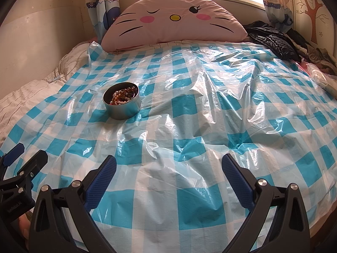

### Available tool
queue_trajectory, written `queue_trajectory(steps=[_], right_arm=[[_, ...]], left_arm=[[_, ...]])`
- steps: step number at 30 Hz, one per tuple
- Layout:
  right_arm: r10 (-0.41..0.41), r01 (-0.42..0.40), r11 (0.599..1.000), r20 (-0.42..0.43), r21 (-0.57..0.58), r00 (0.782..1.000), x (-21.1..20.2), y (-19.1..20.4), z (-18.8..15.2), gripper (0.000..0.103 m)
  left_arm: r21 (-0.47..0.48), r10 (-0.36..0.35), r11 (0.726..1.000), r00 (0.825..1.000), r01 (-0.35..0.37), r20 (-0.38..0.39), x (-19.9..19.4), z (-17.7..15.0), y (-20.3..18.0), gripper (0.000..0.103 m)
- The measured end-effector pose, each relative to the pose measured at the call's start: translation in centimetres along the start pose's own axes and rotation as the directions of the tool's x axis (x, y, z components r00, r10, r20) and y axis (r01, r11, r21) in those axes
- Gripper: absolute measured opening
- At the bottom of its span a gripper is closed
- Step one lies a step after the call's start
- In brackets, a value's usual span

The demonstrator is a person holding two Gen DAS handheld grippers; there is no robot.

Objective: Organize jewelry

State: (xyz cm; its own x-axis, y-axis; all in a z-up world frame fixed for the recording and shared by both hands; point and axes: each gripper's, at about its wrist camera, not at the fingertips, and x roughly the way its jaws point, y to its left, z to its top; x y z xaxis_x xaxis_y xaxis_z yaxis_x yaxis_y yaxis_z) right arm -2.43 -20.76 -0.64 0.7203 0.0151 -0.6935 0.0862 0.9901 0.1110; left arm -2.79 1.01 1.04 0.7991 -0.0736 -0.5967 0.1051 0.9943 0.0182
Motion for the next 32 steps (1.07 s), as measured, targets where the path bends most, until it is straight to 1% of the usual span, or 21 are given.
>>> queue_trajectory(steps=[10, 13, 17, 20, 22, 25, 27, 32], right_arm=[[0.000, 0.000, 1.000, 0.000, 0.000, 1.000, 0.0, 0.0, 0.0, 0.096], [0.000, 0.000, 1.000, 0.000, 0.001, 1.000, 0.0, 0.0, -0.1, 0.096], [0.001, -0.001, 1.000, 0.000, 0.004, 1.000, 0.0, 0.0, -0.1, 0.096], [0.000, 0.000, 1.000, 0.002, 0.000, 1.000, 0.0, -0.1, -0.1, 0.096], [-0.002, 0.002, 1.000, 0.005, -0.002, 1.000, 0.0, -0.1, -0.1, 0.096], [-0.009, 0.009, 1.000, 0.014, -0.007, 1.000, -0.3, 0.0, 0.0, 0.096], [-0.013, 0.013, 1.000, 0.020, -0.008, 1.000, -0.4, 0.1, 0.2, 0.096], [-0.020, 0.020, 1.000, 0.039, -0.005, 0.999, -0.8, 0.2, 0.0, 0.096]], left_arm=[[0.014, 0.032, 0.999, 0.999, -0.032, -0.028, 0.7, 0.1, -0.1, 0.096], [0.034, 0.042, 0.999, 0.999, -0.041, -0.004, 0.3, -0.1, -0.5, 0.096], [0.093, 0.006, 0.996, 0.999, -0.010, 0.040, -0.5, -0.3, -1.6, 0.096], [0.127, 0.022, 0.991, 0.997, -0.031, 0.069, -1.0, -0.5, -2.4, 0.096], [0.132, 0.023, 0.991, 0.998, -0.031, 0.061, -1.0, -0.5, -2.5, 0.096], [0.119, 0.019, 0.993, 1.000, -0.022, 0.024, -0.5, -0.4, -2.3, 0.096], [0.109, 0.031, 0.994, 1.000, -0.031, 0.002, -0.1, -0.5, -2.1, 0.096], [0.126, 0.036, 0.991, 0.999, -0.037, 0.006, -0.1, -0.7, -2.4, 0.096]])
